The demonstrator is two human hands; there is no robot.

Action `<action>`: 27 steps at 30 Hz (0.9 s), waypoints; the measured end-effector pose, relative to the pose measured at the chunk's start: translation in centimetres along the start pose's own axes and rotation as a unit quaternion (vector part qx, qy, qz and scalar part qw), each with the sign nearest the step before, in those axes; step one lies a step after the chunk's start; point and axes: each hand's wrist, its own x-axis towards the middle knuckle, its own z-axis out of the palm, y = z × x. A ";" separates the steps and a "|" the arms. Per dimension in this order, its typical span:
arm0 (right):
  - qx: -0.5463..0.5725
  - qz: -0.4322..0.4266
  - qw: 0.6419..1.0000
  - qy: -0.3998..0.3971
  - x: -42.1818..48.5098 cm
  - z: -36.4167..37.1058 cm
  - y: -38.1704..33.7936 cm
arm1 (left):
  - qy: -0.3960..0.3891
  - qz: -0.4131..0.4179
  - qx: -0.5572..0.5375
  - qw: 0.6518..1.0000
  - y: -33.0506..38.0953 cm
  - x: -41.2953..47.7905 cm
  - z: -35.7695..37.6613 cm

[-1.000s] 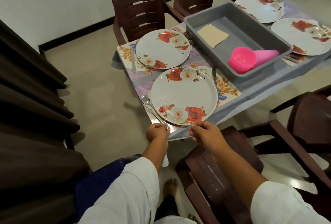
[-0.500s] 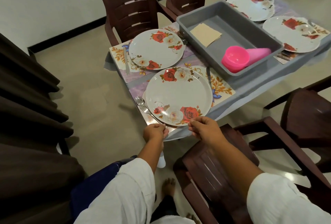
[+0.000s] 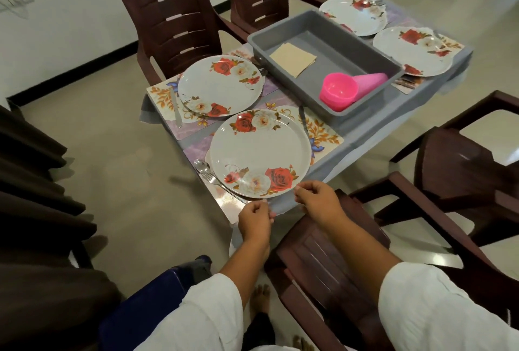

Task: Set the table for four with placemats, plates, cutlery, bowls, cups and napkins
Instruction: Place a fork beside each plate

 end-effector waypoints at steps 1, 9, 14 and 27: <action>-0.011 -0.004 1.000 0.009 0.0 -0.3 0.2 | -0.012 0.006 0.005 1.000 0.0 -0.4 0.4; -0.076 -0.020 0.994 0.078 -1.0 -5.3 1.8 | -0.109 0.082 0.089 0.987 -0.5 -3.6 4.5; -0.087 -0.039 0.991 0.091 -2.7 -10.4 3.8 | -0.132 0.142 0.131 0.972 -1.9 -7.8 7.5; -0.163 -0.101 0.980 0.045 -10.9 -28.3 14.1 | -0.132 0.158 0.151 0.967 -12.9 -26.9 15.5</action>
